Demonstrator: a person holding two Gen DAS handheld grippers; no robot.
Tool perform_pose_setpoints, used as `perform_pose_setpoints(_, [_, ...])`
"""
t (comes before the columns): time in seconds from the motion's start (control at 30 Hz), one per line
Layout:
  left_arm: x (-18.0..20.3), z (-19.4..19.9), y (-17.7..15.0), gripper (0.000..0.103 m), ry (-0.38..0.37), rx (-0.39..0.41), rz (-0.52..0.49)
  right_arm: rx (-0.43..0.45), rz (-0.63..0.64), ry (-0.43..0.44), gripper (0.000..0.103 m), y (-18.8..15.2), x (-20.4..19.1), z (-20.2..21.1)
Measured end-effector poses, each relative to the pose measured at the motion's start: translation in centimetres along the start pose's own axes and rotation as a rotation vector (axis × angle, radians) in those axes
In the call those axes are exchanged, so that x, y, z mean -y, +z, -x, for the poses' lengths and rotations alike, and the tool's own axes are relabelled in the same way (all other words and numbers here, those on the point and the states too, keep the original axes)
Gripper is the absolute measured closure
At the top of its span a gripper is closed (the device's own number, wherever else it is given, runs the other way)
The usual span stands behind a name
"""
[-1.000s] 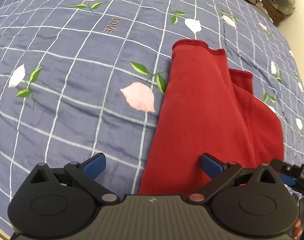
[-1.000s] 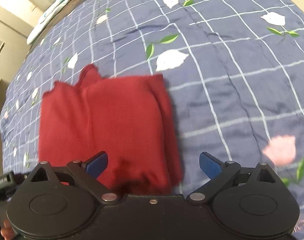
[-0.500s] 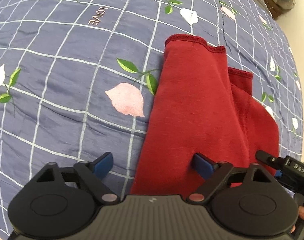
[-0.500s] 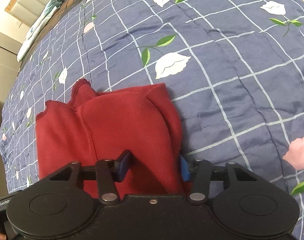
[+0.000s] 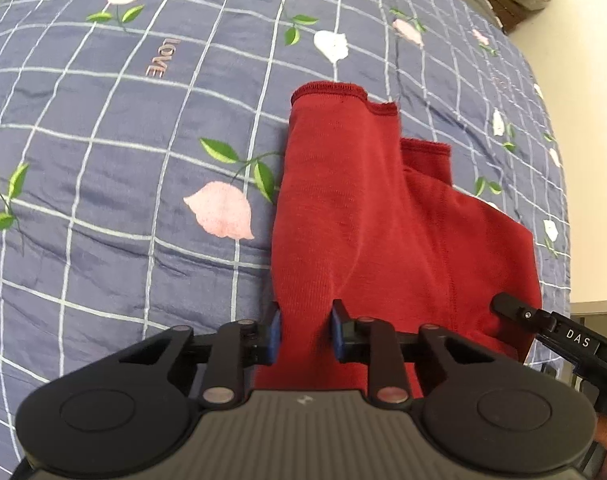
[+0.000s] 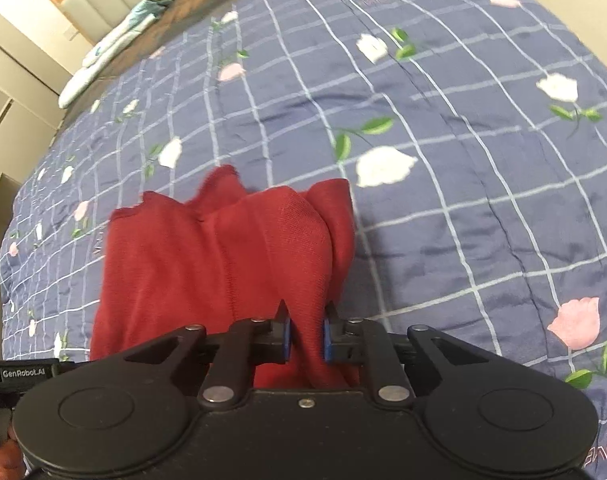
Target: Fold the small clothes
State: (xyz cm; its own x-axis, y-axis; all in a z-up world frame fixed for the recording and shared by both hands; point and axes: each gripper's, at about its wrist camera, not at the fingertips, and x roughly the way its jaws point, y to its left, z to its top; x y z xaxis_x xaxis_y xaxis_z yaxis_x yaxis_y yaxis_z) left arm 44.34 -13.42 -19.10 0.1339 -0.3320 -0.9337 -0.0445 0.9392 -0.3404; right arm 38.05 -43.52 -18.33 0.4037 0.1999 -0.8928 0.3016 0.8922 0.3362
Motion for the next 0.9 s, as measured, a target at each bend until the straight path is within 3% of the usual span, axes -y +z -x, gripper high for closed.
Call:
perform_pose_setpoints(0.27, [-1.5, 5.1, 0.6, 0.080, -0.033, 0.081, -0.036, 0.053, 0.051, 0.046, 0.089, -0.6, -4.9, 2.4])
perform_pose_setpoints(0.67, [-11.7, 11.8, -0.9, 0.081, 0.058, 0.151, 0.023, 0.022, 0.150, 0.160, 0.089, -4.3, -16.4, 0.9])
perform_pose_setpoints(0.9, [-16.8, 13.1, -2.1, 0.080, 0.098, 0.147, 0.074, -0.028, 0.188, 0.190, 0.089, -7.2, -21.2, -0.6])
